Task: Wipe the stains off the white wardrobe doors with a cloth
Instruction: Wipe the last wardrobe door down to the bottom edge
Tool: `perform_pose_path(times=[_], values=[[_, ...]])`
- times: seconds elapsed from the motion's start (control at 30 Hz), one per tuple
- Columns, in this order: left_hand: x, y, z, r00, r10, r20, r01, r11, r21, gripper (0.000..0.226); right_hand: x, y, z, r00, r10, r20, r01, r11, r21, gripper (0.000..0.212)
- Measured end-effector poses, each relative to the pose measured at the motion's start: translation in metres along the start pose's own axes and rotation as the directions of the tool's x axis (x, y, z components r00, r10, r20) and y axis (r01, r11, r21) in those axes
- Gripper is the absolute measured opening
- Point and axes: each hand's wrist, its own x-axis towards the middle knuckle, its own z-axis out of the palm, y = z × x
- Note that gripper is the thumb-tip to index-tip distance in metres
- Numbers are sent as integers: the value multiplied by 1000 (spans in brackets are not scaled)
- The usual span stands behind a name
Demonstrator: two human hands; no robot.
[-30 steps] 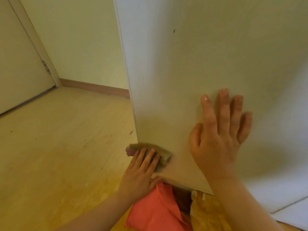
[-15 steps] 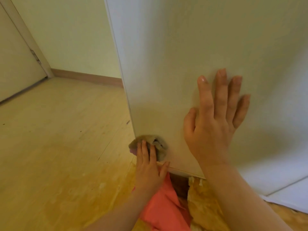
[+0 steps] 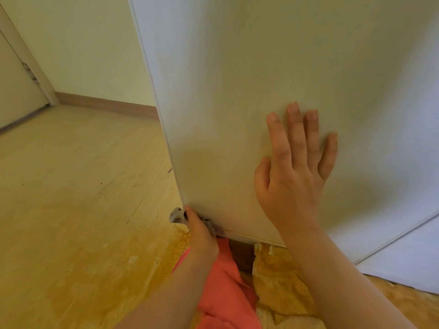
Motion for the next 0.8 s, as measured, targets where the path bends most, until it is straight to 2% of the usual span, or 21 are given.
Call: perform_pose_path(times=[0.07, 0.1, 0.23, 0.33, 0.4, 0.5, 0.67, 0.8], values=[[3, 0, -4, 995, -98, 0, 97, 991, -93, 80, -1, -1, -2, 1000, -1, 10, 1, 1000, 7, 64], [2, -1, -3, 990, -138, 32, 141, 980, -141, 80, -1, 0, -3, 1000, -8, 4, 8, 1000, 6, 64], [-9, -28, 1, 944, -315, 99, 329, 927, -182, 50, -4, 6, -5, 999, -28, 15, 28, 1000, 0, 66], [-37, -57, 13, 858, -469, 209, 505, 844, -178, 43, -12, 14, -9, 999, -31, 33, 32, 999, -10, 68], [-55, -74, 19, 789, -553, 267, 599, 789, -138, 57, -19, 23, -13, 998, -33, 62, 34, 999, -16, 67], [-64, -62, 21, 779, -569, 263, 613, 780, -129, 66, -29, 31, -16, 996, -23, 84, 26, 999, -39, 66], [-33, 8, 16, 912, -381, 150, 406, 892, -199, 58, -33, 29, -16, 997, 6, 79, -3, 999, -33, 65], [-43, 6, 25, 912, -364, 187, 395, 904, -166, 58, -35, 29, -19, 996, 25, 88, -22, 999, -41, 63]])
